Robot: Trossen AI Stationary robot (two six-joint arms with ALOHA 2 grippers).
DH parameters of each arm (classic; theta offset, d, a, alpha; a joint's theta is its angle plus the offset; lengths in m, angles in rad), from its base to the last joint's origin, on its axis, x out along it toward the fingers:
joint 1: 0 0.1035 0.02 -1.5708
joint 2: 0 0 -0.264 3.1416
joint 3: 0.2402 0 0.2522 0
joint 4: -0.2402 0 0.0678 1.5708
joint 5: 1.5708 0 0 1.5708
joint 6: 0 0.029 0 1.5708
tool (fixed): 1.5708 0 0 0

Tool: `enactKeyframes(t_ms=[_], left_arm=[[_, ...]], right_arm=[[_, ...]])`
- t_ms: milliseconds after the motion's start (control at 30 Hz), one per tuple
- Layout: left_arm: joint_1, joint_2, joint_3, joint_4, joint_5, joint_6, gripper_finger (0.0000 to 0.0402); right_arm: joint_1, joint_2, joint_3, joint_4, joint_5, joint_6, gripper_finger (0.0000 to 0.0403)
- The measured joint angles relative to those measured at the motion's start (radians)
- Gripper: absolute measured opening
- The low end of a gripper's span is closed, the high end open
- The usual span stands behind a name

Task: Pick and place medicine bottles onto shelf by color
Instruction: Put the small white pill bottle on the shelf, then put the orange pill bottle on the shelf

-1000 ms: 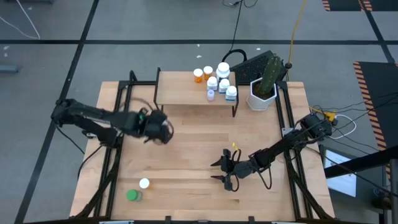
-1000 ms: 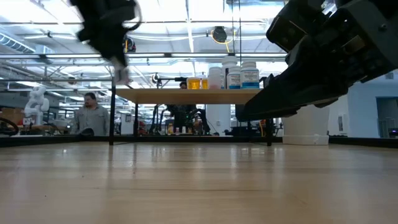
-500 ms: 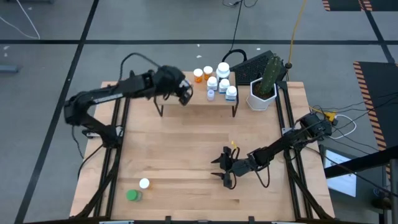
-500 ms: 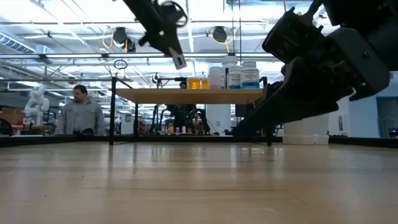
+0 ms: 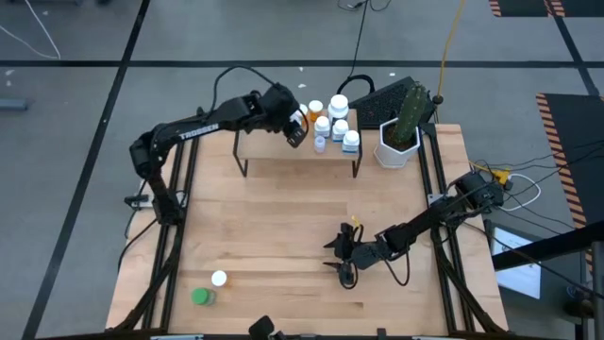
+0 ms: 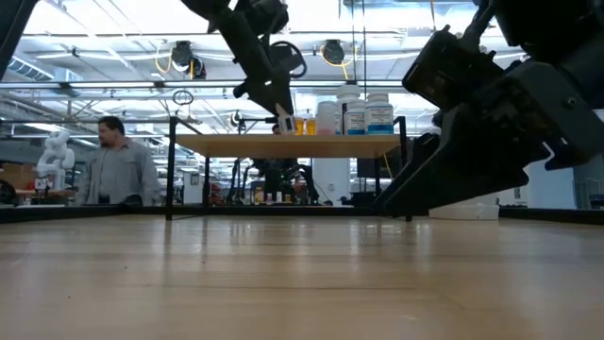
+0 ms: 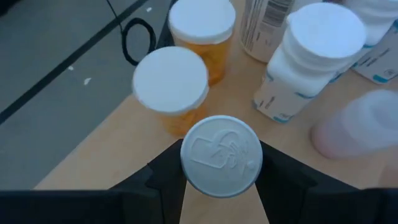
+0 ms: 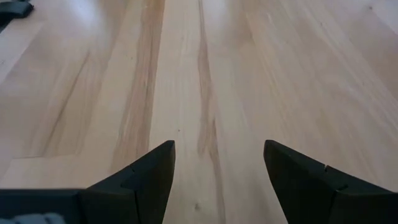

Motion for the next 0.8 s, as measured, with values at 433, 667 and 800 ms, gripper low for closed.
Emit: enactKeyframes(t_ms=[433, 667, 800], left_arm=[[-0.011, 0.044, 0.000, 0.014, 0.001, -0.007, 0.0174], [-0.019, 0.045, 0.000, 0.031, -0.002, -0.005, 0.0243], [-0.019, 0.042, 0.000, 0.030, -0.004, -0.006, 0.0284]], right_arm=[[0.002, 0.000, 0.000, 0.002, -0.001, 0.019, 0.0242], [0.003, 0.000, 0.000, 0.002, -0.001, 0.018, 0.0242], [0.003, 0.000, 0.000, -0.029, 0.000, 0.007, 0.0242]])
